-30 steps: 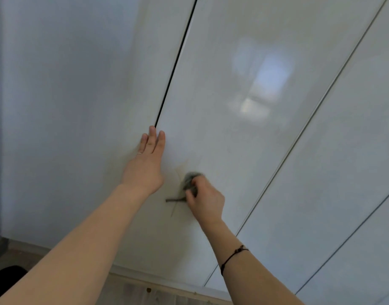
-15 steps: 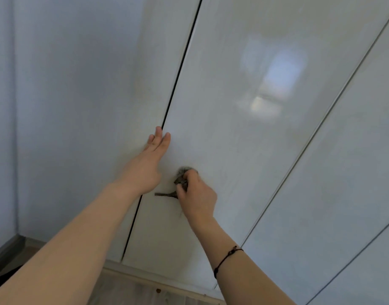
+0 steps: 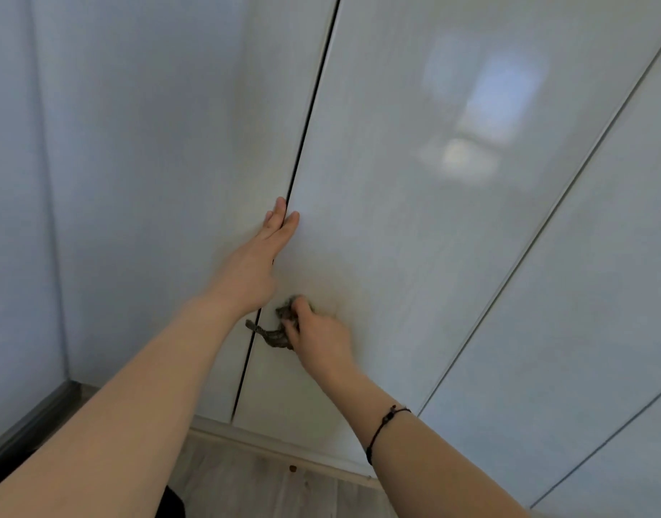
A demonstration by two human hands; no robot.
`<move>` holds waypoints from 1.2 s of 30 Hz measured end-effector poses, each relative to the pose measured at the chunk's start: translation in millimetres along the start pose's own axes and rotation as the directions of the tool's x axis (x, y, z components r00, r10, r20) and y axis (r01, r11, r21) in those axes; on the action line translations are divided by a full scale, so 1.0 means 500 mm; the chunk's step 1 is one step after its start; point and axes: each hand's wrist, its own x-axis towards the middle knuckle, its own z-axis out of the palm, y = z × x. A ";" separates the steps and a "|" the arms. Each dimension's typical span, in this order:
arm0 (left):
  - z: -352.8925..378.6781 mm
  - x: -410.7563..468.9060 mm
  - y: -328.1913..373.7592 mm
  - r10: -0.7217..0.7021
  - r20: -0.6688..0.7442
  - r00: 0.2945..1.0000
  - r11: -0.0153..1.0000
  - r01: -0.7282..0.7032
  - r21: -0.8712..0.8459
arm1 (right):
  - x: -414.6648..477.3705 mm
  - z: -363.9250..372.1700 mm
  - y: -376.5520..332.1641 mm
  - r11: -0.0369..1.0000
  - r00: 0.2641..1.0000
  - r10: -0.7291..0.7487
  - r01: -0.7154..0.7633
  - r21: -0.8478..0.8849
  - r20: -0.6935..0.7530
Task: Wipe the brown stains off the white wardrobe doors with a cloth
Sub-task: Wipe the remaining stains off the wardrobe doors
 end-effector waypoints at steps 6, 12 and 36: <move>0.003 -0.015 -0.011 0.095 -0.123 0.988 0.993 -0.086 0.079 | 0.068 -0.095 0.010 0.976 0.911 0.177 -0.115 0.183 -0.372; 0.042 -0.071 -0.035 0.055 -0.068 0.996 0.963 -0.035 0.265 | 0.068 -0.078 0.024 0.984 0.859 0.151 -0.082 0.159 -0.489; 0.111 -0.120 -0.078 -0.088 0.028 0.996 0.927 0.071 0.369 | -0.083 0.028 0.147 0.963 0.948 -0.213 0.162 -0.215 -0.237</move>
